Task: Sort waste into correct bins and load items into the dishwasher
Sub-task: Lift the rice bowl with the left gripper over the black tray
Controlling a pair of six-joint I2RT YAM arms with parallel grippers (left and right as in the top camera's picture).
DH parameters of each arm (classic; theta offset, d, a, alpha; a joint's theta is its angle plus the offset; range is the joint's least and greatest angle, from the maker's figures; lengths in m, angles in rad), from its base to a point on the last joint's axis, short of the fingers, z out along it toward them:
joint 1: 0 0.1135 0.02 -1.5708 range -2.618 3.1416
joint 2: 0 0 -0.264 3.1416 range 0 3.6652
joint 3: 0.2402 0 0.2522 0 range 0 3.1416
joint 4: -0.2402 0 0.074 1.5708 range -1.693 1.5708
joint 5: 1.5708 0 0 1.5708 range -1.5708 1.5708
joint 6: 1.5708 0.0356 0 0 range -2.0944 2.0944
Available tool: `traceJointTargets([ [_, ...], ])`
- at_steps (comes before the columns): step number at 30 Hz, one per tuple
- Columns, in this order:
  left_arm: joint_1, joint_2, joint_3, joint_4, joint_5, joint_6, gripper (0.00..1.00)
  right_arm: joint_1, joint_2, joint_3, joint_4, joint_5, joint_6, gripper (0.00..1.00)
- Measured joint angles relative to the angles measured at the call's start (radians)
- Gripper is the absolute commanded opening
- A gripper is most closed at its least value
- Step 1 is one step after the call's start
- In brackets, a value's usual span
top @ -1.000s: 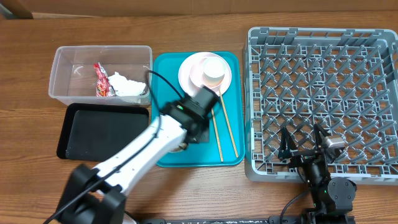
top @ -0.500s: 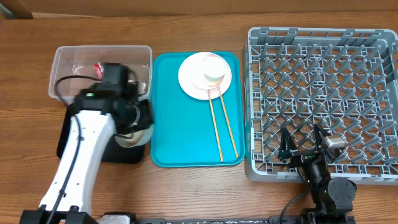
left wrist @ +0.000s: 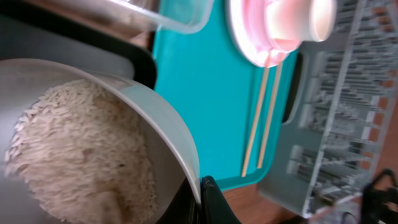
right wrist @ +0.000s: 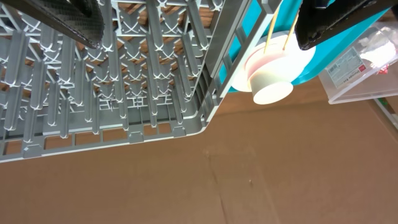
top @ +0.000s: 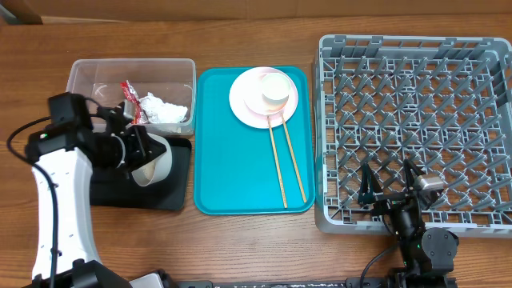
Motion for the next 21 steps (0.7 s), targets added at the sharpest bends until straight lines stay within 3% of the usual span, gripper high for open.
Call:
traceJointTargets([
  [7,0.056,0.0,0.0,-0.004,0.134,0.073,0.04,0.0,0.0,0.0,0.0,0.0,0.0,1.0],
  [21,0.059,0.097,0.0,-0.01,0.242,0.16,0.04,0.0,0.0,0.0,0.001,0.0,0.0,1.0],
])
